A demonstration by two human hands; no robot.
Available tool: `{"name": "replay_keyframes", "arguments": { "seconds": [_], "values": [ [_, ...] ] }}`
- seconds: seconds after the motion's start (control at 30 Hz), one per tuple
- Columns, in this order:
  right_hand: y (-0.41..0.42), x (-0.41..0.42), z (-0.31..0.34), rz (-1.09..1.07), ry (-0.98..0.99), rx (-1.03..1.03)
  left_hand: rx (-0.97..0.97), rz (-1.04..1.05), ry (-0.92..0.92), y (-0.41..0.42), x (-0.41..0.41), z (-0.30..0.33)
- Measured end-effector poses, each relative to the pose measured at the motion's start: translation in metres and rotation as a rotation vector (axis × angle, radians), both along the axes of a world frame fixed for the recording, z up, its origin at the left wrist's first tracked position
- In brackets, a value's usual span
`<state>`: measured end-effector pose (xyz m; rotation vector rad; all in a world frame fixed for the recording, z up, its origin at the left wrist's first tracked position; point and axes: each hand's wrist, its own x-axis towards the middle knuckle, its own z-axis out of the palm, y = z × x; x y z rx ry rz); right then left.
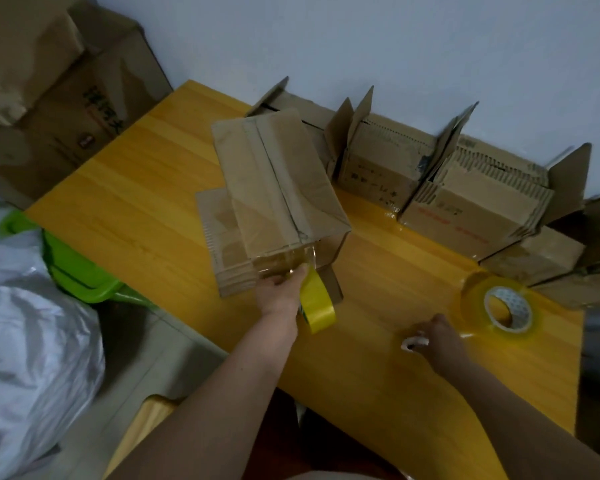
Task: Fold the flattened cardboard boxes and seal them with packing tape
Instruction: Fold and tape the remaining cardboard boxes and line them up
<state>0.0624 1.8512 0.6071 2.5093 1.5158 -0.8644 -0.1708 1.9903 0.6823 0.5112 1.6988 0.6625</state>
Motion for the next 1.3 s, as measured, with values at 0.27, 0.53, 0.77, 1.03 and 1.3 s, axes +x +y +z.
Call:
{"name": "replay_keyframes", "arguments": {
  "seconds": [0.27,0.53,0.77,1.03,1.3],
  "values": [
    [0.062,-0.069,0.083,0.03,0.289,0.754,-0.015,-0.082,-0.185,-0.007,-0.003,-0.002],
    [0.096,-0.111,0.078,0.369,0.238,0.918,0.023,-0.154,-0.184,-0.002,-0.011,-0.004],
    [0.106,-0.112,0.066,0.388,0.081,0.843,0.006,-0.196,-0.184,0.001,-0.008,-0.005],
    [0.065,-0.052,0.031,-0.176,0.143,0.453,-0.016,-0.296,-0.078,0.003,-0.013,-0.01],
    [0.057,-0.034,-0.01,-0.374,0.252,0.138,-0.017,-0.347,-0.035,-0.001,-0.017,-0.014]
  ]
}}
